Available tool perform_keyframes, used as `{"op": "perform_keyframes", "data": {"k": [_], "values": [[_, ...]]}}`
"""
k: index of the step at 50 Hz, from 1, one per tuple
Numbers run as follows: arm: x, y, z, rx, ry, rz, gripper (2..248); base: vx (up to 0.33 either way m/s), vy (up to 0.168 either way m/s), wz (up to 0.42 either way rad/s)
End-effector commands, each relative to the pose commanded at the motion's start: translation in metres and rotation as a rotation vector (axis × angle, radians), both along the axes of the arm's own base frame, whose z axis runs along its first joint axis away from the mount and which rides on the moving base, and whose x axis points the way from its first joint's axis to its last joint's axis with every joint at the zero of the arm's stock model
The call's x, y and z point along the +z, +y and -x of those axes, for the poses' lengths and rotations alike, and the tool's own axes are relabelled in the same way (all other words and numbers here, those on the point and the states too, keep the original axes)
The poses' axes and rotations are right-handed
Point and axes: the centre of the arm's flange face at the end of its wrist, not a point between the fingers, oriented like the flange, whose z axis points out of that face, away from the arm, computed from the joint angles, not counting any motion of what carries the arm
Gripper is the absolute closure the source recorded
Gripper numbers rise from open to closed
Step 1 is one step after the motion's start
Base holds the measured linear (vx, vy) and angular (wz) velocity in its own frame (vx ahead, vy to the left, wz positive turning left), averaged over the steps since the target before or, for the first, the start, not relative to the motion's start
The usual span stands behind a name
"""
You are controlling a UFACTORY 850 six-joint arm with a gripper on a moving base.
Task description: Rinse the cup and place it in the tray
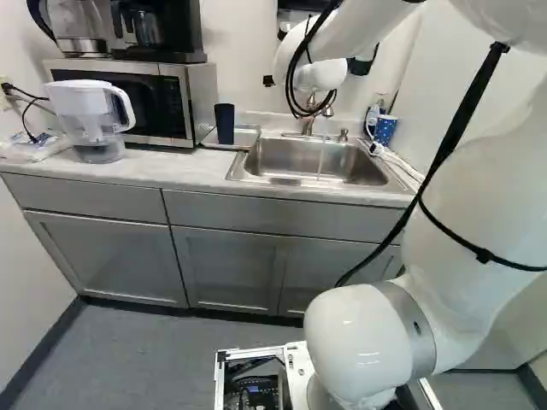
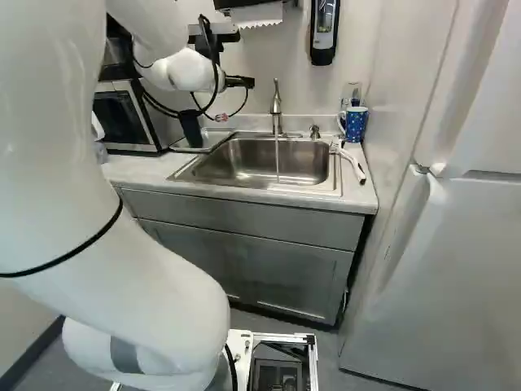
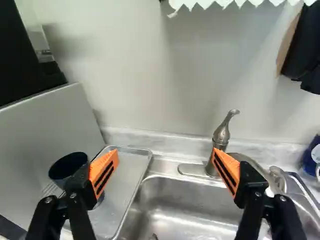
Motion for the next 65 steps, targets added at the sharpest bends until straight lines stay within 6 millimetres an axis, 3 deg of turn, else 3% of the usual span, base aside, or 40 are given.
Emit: {"op": "perform_keyframes", "data": {"k": [20, 34, 65], "values": [[0.020, -0.028, -0.009, -0.055, -0.038, 0.000, 3, 0.000, 0.000, 0.000], [0.036, -0.038, -0.034, -0.072, -0.066, 0.000, 3, 0.000, 0.000, 0.000], [0.034, -0.052, -0.092, -0.092, -0.073, 0.001, 3, 0.000, 0.000, 0.000]]}}
